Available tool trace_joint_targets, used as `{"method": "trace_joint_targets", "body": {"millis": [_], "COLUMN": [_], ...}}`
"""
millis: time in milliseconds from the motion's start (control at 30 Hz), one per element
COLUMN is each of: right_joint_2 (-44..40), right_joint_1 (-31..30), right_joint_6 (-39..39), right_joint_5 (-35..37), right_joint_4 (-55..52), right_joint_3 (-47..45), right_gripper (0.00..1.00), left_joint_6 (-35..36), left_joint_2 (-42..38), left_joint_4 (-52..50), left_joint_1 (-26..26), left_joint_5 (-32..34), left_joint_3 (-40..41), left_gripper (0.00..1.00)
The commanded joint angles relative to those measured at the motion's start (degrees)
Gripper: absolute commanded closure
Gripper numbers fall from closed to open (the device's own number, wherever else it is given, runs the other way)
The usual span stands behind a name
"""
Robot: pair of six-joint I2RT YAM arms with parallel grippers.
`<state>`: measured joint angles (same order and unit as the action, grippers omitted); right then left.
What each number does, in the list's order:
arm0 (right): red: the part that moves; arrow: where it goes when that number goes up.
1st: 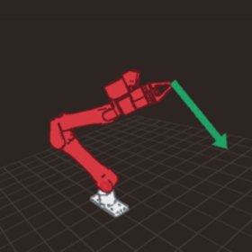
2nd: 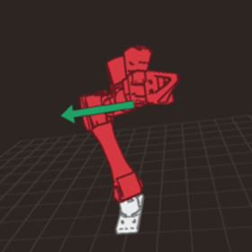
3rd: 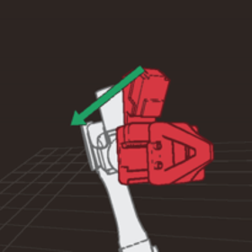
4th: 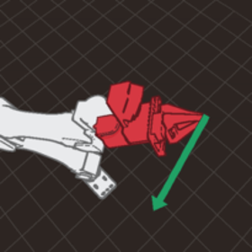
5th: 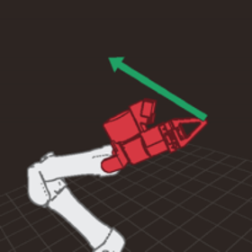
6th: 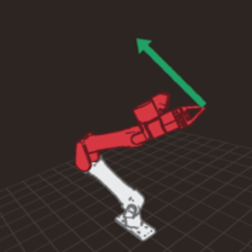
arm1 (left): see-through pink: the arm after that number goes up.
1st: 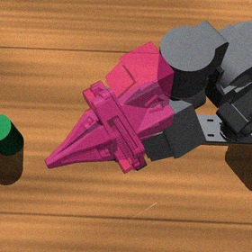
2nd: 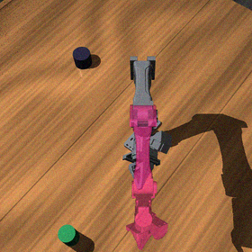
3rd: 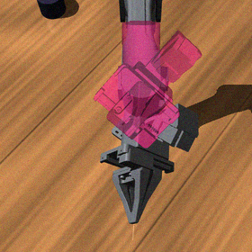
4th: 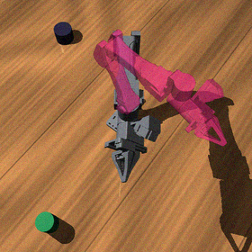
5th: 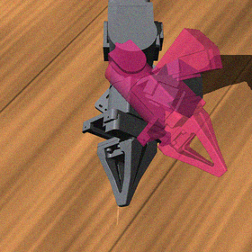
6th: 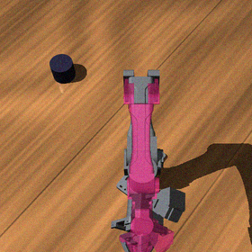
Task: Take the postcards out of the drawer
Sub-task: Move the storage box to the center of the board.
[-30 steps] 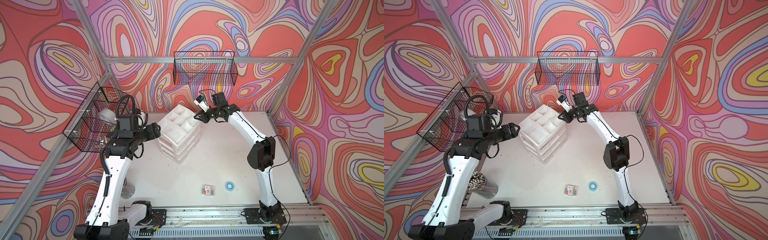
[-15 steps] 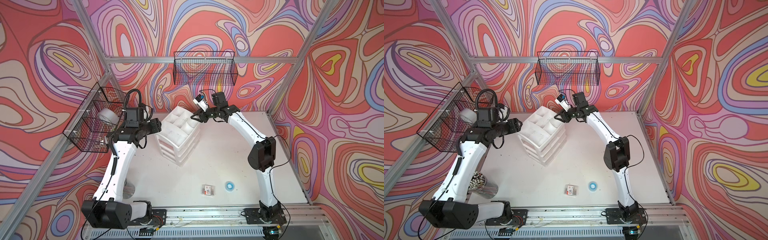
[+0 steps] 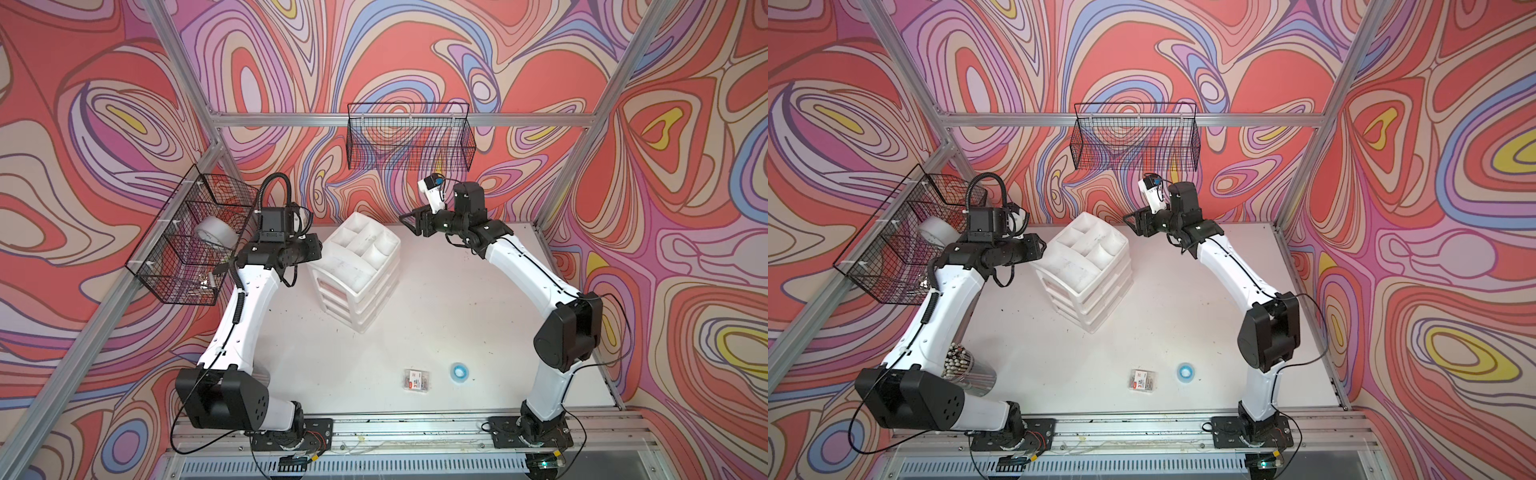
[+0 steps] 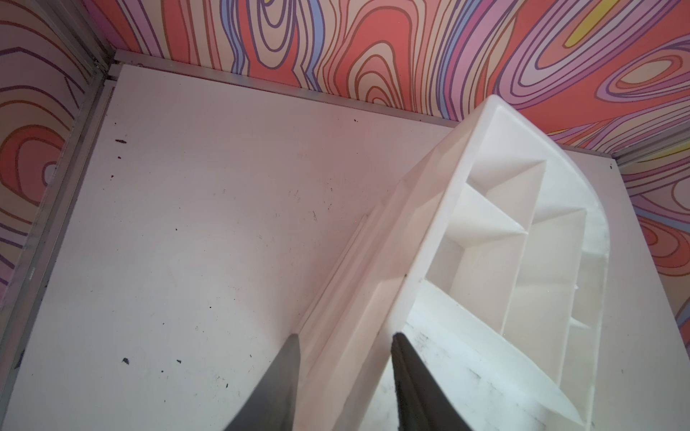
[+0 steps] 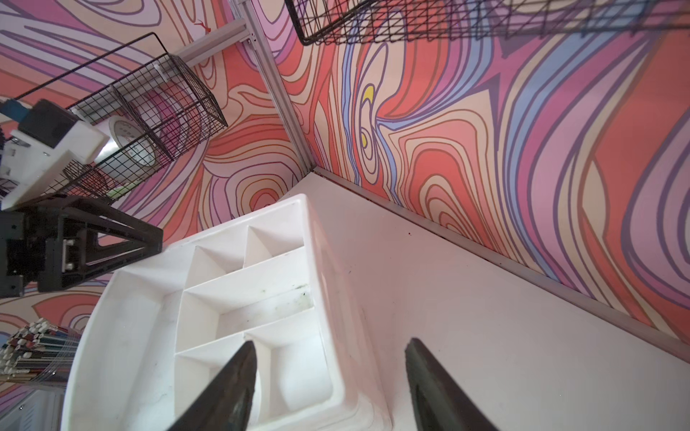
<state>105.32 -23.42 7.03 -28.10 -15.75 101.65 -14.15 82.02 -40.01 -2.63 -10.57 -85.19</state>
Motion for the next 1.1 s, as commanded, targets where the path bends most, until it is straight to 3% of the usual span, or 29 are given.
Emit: {"method": "trace_joint_targets", "body": {"millis": [0,200,567,1067], "right_joint_2": [-2.4,-5.5,-4.4,-8.8], "right_joint_1": [0.0,0.0,0.0,0.0], "right_joint_6": [5.7,9.3,14.8,14.1], "right_joint_5": [2.0,1.5,-2.1,0.0], "right_joint_4": [3.6,6.0,9.3,7.9], "right_joint_3": [-5.5,-13.5,-18.3,-23.5], "right_gripper": [0.35,0.35,0.36,0.35], "left_joint_6": [0.8,0.1,-1.7,-5.8], "left_joint_2": [0.8,0.7,-1.4,-3.5], "left_joint_4": [0.7,0.7,-0.3,-4.1], "left_joint_1": [-0.2,-0.2,-1.3,-10.3], "left_joint_5": [-1.2,-3.0,-3.7,3.8], "left_joint_3": [-0.6,0.6,3.1,4.2], "left_gripper": [0.6,0.63,0.7,0.82]}}
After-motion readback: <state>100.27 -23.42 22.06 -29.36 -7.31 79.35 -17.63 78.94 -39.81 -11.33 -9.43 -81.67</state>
